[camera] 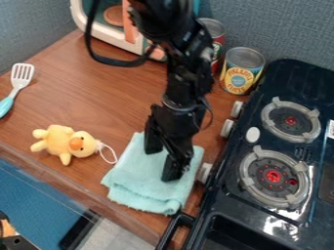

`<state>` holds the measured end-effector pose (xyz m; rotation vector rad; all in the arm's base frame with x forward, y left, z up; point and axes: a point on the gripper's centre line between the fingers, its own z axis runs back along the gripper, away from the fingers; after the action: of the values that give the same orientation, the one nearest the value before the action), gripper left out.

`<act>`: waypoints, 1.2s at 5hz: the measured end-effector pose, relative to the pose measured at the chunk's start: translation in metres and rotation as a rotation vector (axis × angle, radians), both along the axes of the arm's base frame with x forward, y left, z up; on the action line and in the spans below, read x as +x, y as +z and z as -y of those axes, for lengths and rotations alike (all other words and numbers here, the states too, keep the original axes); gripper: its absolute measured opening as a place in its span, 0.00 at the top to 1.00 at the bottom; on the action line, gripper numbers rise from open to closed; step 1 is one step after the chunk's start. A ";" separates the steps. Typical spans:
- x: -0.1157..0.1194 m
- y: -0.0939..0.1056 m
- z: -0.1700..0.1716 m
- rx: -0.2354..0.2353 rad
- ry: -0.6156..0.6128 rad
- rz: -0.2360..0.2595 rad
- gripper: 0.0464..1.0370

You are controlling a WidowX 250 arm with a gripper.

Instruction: Move the blue towel in the middle of the oven and white spatula

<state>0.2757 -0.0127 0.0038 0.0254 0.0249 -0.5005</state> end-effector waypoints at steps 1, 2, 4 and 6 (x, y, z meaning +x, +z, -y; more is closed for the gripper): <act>0.013 -0.003 -0.022 -0.009 0.064 0.016 0.04; 0.025 -0.004 -0.038 0.002 0.100 0.033 0.04; 0.051 -0.005 -0.096 0.029 0.240 0.057 0.04; 0.053 -0.002 -0.174 0.049 0.442 0.042 0.04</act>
<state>0.3286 0.1614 0.0016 0.0769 0.0014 -0.0573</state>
